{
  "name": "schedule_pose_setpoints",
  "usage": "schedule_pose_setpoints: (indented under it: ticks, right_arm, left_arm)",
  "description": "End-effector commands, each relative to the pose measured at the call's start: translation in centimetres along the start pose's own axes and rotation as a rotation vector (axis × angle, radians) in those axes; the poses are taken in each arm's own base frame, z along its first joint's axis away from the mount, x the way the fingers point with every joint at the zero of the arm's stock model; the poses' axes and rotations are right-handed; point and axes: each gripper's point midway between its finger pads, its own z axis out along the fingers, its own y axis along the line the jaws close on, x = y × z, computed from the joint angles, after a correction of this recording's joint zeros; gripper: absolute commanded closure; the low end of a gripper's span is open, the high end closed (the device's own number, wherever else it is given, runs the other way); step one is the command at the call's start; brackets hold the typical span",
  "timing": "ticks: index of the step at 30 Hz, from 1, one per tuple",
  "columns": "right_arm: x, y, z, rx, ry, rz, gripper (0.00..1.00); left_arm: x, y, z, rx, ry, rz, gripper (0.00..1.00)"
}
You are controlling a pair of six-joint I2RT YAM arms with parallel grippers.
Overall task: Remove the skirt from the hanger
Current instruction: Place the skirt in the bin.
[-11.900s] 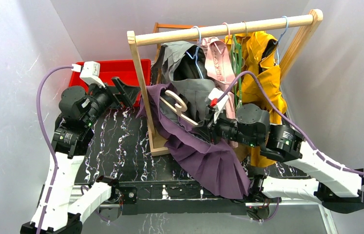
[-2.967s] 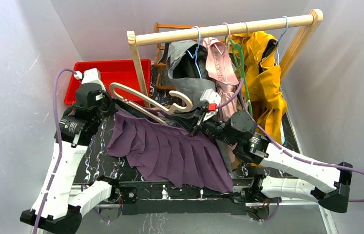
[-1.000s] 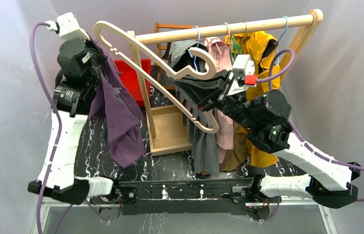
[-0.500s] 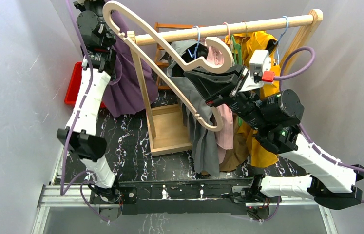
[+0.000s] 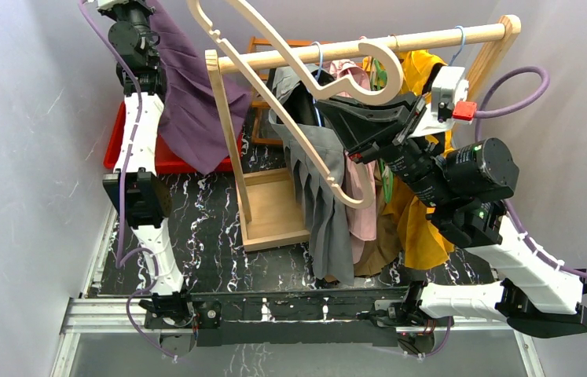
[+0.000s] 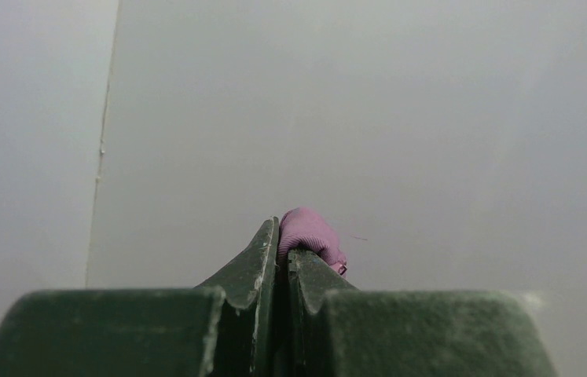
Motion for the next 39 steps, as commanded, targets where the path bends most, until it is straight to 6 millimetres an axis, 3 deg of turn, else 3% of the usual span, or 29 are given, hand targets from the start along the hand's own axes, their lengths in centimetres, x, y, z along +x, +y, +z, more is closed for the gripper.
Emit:
schedule_pose_setpoints:
  ticks: [1, 6, 11, 13, 23, 27, 31, 35, 39]
  right_arm:
    - [-2.7, -0.5, 0.1, 0.027, -0.064, -0.014, 1.00]
    - [-2.3, -0.3, 0.4, 0.020, -0.045, -0.018, 1.00]
    - [-1.9, -0.5, 0.2, 0.027, -0.048, -0.028, 1.00]
    - [-1.7, -0.5, 0.2, 0.025, -0.043, -0.034, 1.00]
    - [-1.5, 0.2, -0.1, -0.023, -0.059, -0.054, 1.00]
    - [-1.2, 0.3, -0.2, -0.028, -0.057, -0.057, 1.00]
    - [-1.1, 0.2, -0.4, -0.022, -0.055, -0.056, 1.00]
    - [-1.2, 0.1, -0.6, -0.018, -0.058, -0.055, 1.00]
    - [-0.9, 0.1, -0.5, -0.016, -0.052, -0.055, 1.00]
  left_arm:
    - [-12.6, -0.8, 0.3, 0.085, -0.339, -0.125, 1.00]
    - [-11.8, -0.4, 1.0, 0.112, -0.344, -0.109, 1.00]
    - [-6.6, -0.7, 0.2, 0.132, -0.195, -0.183, 1.00]
    - [-5.6, -0.5, -0.3, 0.110, -0.162, -0.185, 1.00]
    - [-5.3, 2.3, -3.2, -0.005, -0.061, -0.079, 1.00]
    - [-0.7, 4.1, -4.7, -0.073, 0.047, -0.070, 1.00]
    - [6.0, 4.3, -4.8, -0.085, 0.252, -0.056, 1.00]
    - [12.8, 5.3, -7.2, -0.111, 0.408, -0.063, 1.00]
    - [16.0, 7.1, -10.1, -0.168, 0.496, -0.043, 1.00]
